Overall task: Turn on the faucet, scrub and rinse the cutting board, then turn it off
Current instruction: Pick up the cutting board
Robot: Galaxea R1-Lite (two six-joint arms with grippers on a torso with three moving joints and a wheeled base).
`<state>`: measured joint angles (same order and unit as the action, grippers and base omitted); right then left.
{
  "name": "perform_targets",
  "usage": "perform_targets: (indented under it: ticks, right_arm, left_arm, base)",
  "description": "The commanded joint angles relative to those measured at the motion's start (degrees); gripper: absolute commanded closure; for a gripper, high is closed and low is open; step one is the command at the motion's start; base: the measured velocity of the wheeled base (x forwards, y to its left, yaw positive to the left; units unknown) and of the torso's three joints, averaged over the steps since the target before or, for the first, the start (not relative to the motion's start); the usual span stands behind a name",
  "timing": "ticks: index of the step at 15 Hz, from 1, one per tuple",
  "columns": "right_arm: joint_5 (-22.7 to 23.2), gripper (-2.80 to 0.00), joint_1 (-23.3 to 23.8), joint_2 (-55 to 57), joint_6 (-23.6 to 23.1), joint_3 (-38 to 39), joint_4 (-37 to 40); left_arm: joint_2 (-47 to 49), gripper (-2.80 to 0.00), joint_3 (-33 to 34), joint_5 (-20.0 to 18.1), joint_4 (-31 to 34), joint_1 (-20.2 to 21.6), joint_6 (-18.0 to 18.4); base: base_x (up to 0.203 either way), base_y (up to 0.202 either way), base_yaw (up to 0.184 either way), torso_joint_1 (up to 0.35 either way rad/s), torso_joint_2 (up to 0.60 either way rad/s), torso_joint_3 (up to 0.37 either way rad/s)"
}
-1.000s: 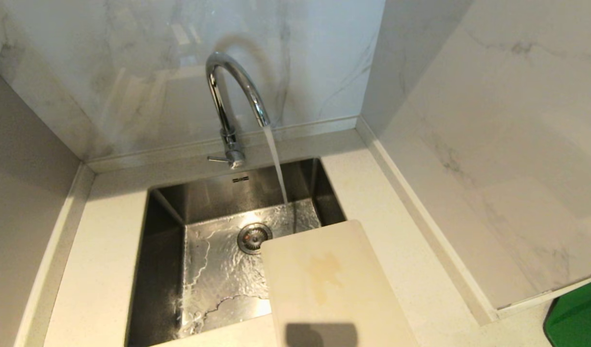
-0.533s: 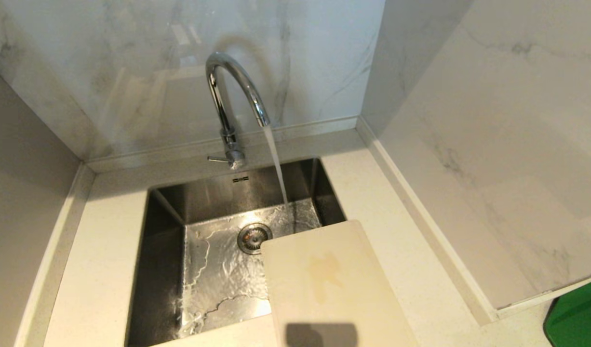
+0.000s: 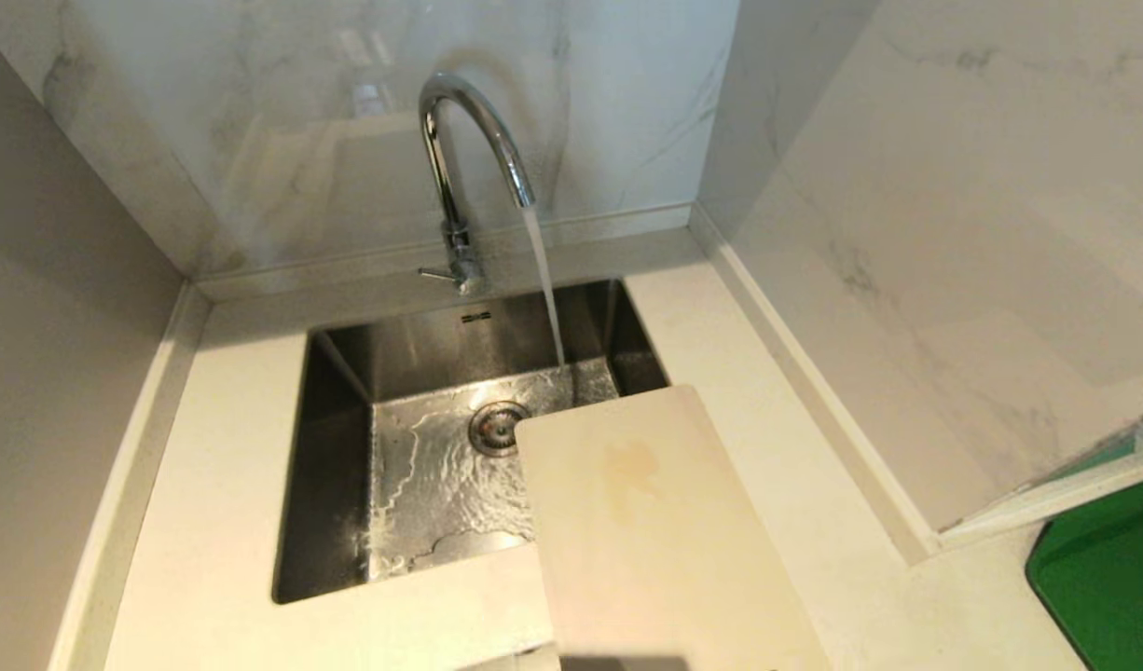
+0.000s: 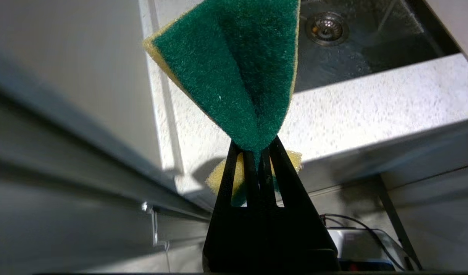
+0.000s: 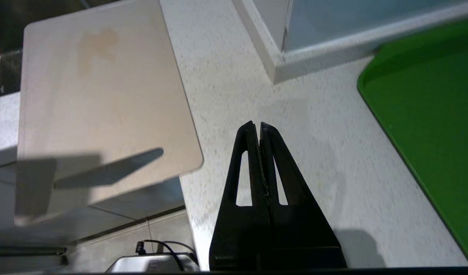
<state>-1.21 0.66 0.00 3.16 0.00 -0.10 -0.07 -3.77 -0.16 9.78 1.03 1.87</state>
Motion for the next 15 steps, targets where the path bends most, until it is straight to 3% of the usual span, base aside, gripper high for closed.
perform_targets:
  ticks: [1, 9, 15]
  right_arm:
    - [0.0, 0.00, 0.0, 0.0, 0.0, 0.0, 0.0]
    - [0.0, 0.00, 0.0, 0.0, 0.0, 0.0, 0.0]
    - [0.0, 0.00, 0.0, 0.0, 0.0, 0.1, 0.0]
  left_arm:
    - [-0.1, 0.00, 0.0, 0.0, 0.1, 0.0, 0.0]
    - [-0.1, 0.00, 0.0, 0.0, 0.0, 0.0, -0.5]
    - [-0.1, 0.00, 0.0, 0.1, 0.0, 0.0, -0.5]
  base:
    - [-0.182, 0.000, -0.016, 0.002, 0.00, 0.002]
    - [-0.176, 0.000, -0.007, 0.000, 0.00, 0.002]
    - [0.000, 0.000, 0.000, 0.004, 0.00, 0.000]
